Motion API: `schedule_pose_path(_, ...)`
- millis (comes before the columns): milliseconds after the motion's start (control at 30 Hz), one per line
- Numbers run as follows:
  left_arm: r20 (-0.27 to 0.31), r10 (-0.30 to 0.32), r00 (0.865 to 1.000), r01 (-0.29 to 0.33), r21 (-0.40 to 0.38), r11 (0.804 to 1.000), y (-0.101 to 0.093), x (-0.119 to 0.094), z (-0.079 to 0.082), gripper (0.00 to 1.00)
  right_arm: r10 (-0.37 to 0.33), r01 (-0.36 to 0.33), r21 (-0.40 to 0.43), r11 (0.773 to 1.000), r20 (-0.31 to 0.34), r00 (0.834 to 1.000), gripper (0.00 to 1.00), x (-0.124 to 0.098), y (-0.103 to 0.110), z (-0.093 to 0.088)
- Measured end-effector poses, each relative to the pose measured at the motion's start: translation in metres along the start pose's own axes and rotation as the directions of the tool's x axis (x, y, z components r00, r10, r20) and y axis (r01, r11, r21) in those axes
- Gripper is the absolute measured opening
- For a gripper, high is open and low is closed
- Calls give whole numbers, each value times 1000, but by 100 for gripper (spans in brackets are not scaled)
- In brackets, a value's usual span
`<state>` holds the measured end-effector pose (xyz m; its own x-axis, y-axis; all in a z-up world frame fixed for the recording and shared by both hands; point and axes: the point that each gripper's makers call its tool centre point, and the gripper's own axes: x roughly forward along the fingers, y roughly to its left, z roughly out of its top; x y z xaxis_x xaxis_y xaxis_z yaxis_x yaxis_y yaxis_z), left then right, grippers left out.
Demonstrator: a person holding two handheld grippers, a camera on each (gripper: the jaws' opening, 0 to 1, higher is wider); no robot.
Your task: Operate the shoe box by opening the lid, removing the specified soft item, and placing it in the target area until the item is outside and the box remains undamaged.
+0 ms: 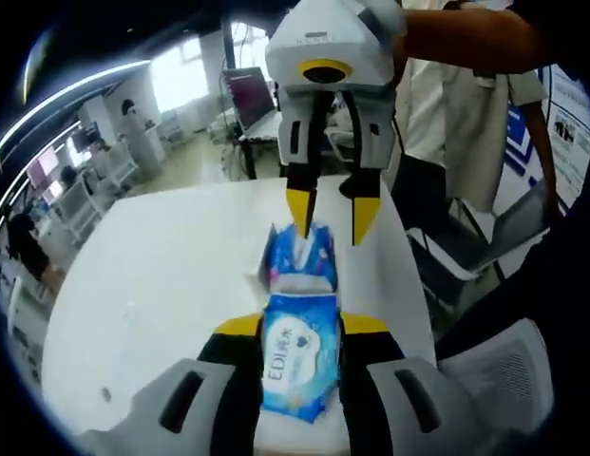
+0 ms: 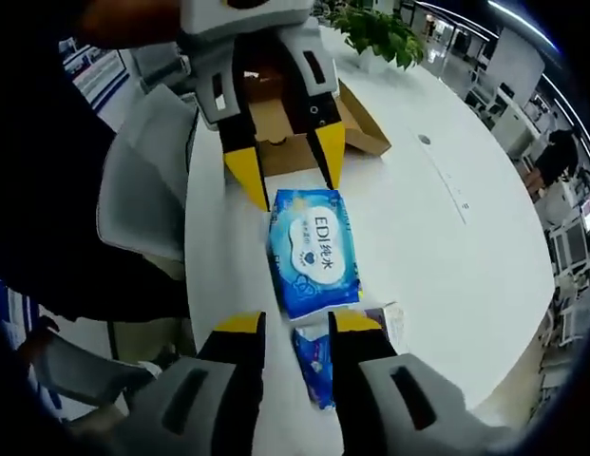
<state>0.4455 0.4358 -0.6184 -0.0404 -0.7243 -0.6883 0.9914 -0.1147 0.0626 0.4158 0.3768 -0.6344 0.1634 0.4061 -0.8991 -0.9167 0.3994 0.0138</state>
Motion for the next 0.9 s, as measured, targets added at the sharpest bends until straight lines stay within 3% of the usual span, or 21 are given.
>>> schedule_pose_path(433, 11, 11, 1000, -11, 6, 1000, -26, -46, -27, 27, -2, 2, 5, 1000, 30, 1000, 24, 16, 41, 50)
schedule_pose_path(900, 10, 59, 998, -58, -64, 996, -47, -94, -77, 26, 6, -5, -30, 1000, 44, 999, 25, 35, 77, 94)
